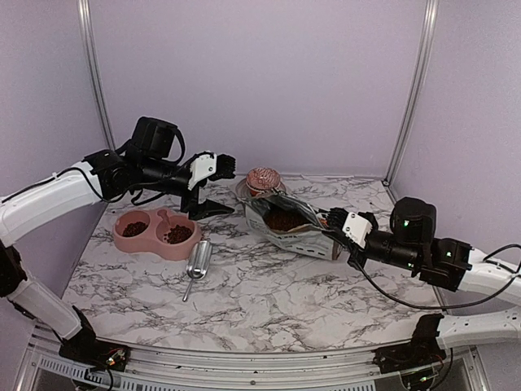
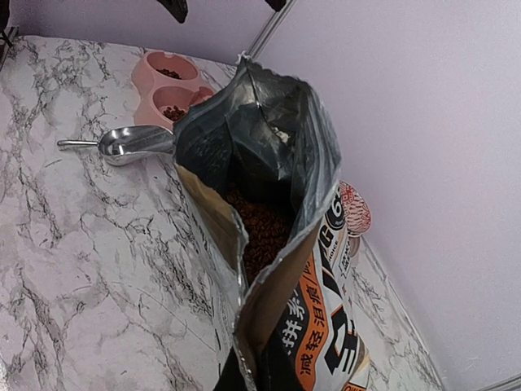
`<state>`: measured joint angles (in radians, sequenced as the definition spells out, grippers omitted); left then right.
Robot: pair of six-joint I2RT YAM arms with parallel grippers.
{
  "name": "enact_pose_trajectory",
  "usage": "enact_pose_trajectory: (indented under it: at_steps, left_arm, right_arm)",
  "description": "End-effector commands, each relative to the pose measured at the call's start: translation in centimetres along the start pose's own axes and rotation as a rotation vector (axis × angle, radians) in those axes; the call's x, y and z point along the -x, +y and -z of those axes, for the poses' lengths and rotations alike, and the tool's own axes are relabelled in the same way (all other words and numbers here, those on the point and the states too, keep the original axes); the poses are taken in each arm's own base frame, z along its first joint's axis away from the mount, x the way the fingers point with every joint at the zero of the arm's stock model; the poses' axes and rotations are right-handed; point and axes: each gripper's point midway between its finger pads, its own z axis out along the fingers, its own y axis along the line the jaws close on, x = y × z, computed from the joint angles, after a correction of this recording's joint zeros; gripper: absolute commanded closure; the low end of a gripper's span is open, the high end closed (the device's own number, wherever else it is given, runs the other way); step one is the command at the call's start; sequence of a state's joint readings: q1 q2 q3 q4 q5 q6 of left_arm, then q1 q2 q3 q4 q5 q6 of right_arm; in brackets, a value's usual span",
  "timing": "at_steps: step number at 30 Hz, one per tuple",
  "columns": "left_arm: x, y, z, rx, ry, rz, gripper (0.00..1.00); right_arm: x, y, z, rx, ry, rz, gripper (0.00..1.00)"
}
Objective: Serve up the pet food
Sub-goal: Adjust the pet food bag at the center of the board, then close the seal on the pet food bag with both arms.
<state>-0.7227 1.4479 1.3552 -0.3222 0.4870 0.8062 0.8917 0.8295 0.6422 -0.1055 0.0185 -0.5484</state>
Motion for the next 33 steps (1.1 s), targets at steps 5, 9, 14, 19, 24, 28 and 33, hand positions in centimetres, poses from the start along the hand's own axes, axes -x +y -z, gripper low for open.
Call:
enact_pose_trajectory:
  at_steps: [5, 9, 14, 19, 24, 28, 33]
  left_arm:
    - [-2.4, -0.1, -3.1, -0.115, 0.065, -0.16, 0.33]
    - [-3.2, -0.2, -4.4, -0.142, 0.069, -0.184, 0.47]
    - [-3.8, -0.2, -5.4, -0.149, 0.069, -0.206, 0.67]
    - [-3.5, 0.0, -5.8, -0.147, 0.039, -0.211, 0.85]
    - [-2.7, -0.3, -5.6, -0.145, 0.014, -0.216, 0.72]
    - [-2.5, -0.6, -5.5, -0.15, 0.004, -0.225, 0.67]
    - [-2.4, -0.8, -5.9, -0.161, -0.013, -0.225, 0.68]
  right_arm:
    - [7.2, -3.4, 3.0, -0.092, -0.267, 0.002, 1.0]
    - [7.4, -3.4, 3.3, -0.095, -0.272, 0.003, 1.0]
    - [7.3, -3.7, 3.6, -0.111, -0.276, 0.0, 1.0]
    - [7.2, -3.7, 3.6, -0.113, -0.27, -0.004, 1.0]
    - [7.1, -3.7, 3.5, -0.113, -0.266, -0.006, 1.0]
    - [7.2, -3.7, 3.4, -0.109, -0.269, -0.007, 1.0]
    - [7.2, -3.6, 3.3, -0.104, -0.269, -0.007, 1.0]
